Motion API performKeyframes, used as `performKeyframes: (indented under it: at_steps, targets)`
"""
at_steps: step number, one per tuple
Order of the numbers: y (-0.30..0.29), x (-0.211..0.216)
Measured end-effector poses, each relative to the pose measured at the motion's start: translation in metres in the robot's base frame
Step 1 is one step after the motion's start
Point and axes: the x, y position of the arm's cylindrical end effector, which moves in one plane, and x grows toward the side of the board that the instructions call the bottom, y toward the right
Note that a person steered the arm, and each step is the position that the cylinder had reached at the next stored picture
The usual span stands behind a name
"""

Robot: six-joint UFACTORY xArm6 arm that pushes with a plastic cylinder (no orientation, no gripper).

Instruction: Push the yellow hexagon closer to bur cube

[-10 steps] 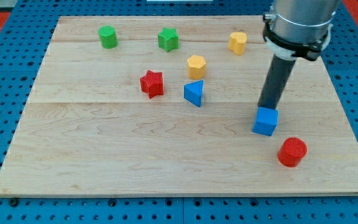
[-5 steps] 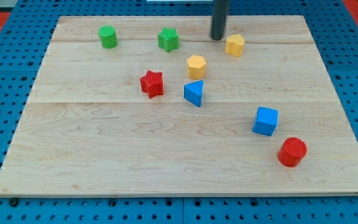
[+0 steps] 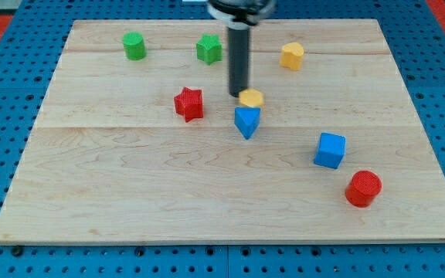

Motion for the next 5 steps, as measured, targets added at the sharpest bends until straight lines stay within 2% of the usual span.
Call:
performKeyframes:
  at_steps: [1, 2, 4, 5]
  targets:
    - [0.044, 0.038]
    - [0.047, 0.064]
    - [0.092, 0.088]
    - [0.06, 0.051]
